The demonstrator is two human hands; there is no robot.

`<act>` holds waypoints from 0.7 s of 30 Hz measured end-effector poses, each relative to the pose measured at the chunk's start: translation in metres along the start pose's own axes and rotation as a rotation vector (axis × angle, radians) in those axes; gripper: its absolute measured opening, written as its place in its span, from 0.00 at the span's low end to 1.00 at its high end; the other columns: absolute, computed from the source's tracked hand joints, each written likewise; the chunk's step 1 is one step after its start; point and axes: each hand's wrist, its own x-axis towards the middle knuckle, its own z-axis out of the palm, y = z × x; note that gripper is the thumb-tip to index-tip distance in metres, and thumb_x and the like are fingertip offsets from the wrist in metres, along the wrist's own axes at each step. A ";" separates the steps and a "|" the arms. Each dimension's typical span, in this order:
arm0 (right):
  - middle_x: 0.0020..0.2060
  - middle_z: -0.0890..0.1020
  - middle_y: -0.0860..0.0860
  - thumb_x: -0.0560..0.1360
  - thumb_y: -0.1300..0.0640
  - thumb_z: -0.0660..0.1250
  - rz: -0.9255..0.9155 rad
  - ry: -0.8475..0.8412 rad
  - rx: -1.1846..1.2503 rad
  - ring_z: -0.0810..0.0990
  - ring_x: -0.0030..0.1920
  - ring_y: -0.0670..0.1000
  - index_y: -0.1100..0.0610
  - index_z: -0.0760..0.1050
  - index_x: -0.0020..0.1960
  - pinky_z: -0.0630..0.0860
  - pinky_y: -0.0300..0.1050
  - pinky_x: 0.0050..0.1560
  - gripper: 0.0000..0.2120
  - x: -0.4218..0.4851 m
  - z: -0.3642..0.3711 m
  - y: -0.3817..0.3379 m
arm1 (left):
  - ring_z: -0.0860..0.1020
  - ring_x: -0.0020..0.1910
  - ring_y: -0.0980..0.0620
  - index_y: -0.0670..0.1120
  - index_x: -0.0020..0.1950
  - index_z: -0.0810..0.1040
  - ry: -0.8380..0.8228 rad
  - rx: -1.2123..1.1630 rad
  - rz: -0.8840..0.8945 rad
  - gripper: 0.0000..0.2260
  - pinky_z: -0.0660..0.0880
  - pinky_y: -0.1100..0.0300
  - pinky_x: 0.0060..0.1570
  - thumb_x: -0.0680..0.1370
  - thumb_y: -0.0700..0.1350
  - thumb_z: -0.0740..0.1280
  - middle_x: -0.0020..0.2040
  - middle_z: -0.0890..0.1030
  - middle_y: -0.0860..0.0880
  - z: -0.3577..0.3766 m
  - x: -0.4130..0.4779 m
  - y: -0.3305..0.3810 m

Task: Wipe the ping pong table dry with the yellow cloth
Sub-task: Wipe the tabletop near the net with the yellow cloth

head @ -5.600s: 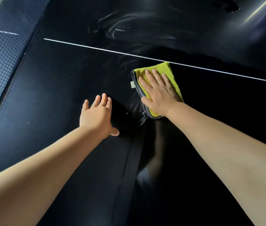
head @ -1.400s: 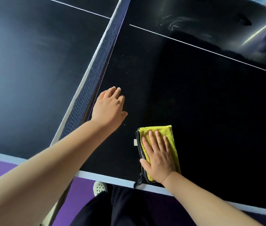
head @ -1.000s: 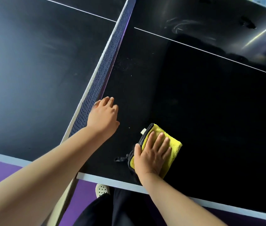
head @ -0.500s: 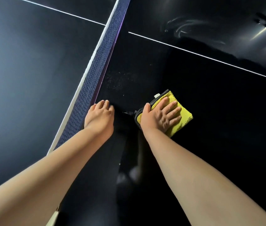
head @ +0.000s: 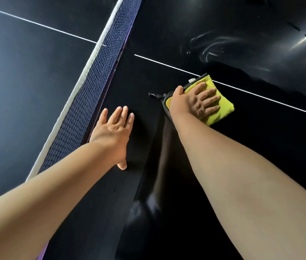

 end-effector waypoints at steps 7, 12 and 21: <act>0.79 0.44 0.61 0.80 0.40 0.50 -0.187 -0.015 -0.061 0.40 0.78 0.66 0.56 0.43 0.81 0.38 0.66 0.75 0.36 0.043 -0.005 -0.025 | 0.34 0.75 0.49 0.45 0.74 0.30 -0.001 -0.027 0.017 0.64 0.37 0.45 0.73 0.60 0.64 0.76 0.75 0.31 0.45 0.000 0.006 -0.002; 0.80 0.45 0.58 0.81 0.43 0.48 -0.641 -0.021 -0.178 0.41 0.79 0.62 0.53 0.43 0.81 0.39 0.63 0.76 0.33 0.062 -0.010 -0.023 | 0.34 0.75 0.50 0.46 0.74 0.30 0.005 -0.036 0.013 0.65 0.38 0.44 0.73 0.59 0.63 0.76 0.75 0.31 0.46 -0.001 0.006 -0.002; 0.80 0.41 0.53 0.80 0.42 0.49 -1.063 -0.050 -0.334 0.38 0.79 0.56 0.49 0.41 0.80 0.38 0.57 0.77 0.33 0.023 -0.011 0.010 | 0.30 0.73 0.48 0.44 0.75 0.31 0.108 -0.065 -0.055 0.64 0.35 0.48 0.73 0.60 0.63 0.77 0.76 0.33 0.45 0.004 -0.008 0.002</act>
